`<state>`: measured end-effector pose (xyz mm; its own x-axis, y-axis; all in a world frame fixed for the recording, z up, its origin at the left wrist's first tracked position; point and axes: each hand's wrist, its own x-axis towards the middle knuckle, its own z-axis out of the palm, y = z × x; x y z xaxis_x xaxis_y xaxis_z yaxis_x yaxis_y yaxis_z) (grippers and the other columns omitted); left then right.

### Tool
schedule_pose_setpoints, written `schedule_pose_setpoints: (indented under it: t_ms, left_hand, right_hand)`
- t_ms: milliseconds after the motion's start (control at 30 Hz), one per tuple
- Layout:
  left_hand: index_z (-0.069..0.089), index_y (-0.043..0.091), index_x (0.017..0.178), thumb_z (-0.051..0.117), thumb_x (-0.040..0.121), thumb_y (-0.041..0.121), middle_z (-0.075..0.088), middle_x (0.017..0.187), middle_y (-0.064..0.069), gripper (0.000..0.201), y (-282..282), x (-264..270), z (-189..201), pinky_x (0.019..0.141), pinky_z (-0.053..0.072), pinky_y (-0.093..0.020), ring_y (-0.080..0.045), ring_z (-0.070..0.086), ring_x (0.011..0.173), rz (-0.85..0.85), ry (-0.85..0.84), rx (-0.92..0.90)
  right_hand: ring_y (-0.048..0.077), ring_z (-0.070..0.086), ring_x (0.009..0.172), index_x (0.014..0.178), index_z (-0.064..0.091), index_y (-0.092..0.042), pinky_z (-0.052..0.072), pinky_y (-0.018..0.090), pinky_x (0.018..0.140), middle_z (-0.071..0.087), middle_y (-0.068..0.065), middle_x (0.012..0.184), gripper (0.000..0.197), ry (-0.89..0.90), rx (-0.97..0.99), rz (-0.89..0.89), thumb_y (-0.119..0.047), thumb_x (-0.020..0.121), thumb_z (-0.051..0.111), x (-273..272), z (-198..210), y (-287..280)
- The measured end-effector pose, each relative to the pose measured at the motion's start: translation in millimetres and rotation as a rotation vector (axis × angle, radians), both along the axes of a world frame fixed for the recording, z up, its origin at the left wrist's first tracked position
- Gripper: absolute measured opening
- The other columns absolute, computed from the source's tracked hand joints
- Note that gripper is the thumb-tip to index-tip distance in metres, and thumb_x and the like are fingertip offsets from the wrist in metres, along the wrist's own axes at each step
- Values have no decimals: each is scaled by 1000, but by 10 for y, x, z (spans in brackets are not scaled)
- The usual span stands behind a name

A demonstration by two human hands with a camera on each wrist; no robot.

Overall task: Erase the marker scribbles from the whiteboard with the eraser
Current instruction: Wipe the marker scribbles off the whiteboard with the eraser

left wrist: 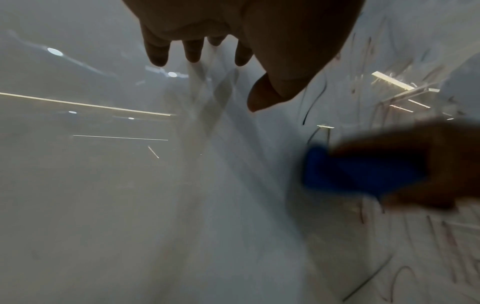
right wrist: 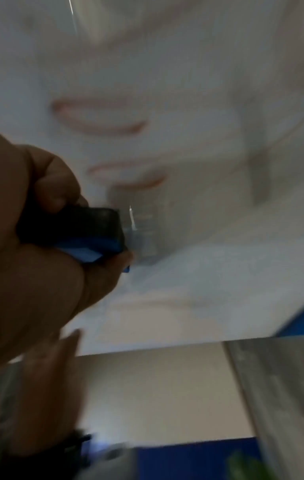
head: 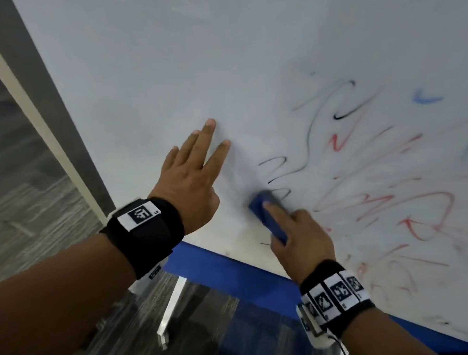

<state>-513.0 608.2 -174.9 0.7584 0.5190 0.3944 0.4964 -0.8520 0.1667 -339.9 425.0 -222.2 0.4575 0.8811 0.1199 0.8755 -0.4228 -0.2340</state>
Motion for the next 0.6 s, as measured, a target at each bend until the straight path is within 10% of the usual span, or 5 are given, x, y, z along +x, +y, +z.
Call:
schedule_pose_setpoints:
  t_ms: [167,400,600]
  left_hand:
    - [7,28,161,57,83,14,-20,167,0,94,-102,-18,184,123,13,-52,-27,-3,156,54,102,-102]
    - [3,28,161,54,88,19,-22,166,0,90,-125,-49,317,125,14,-49,-25,-2,156,44,137,-168]
    - [-2,30,161,54,91,25,-22,166,1,89,-180,-35,480,126,11,-46,-22,-4,156,63,182,-226]
  right_hand:
    - [18,46,69,141,27,-53,41,28,64,42,-3,92,78,-59,475,-53,-30,80,70,-35,773,310]
    - [20,56,98,146,14,-59,46,28,76,38,-6,104,71,70,-195,-16,-36,92,54,-73,172,-91]
    - [16,45,75,145,25,-54,38,28,70,41,-4,94,73,-42,308,-87,-37,84,62,-5,1264,170]
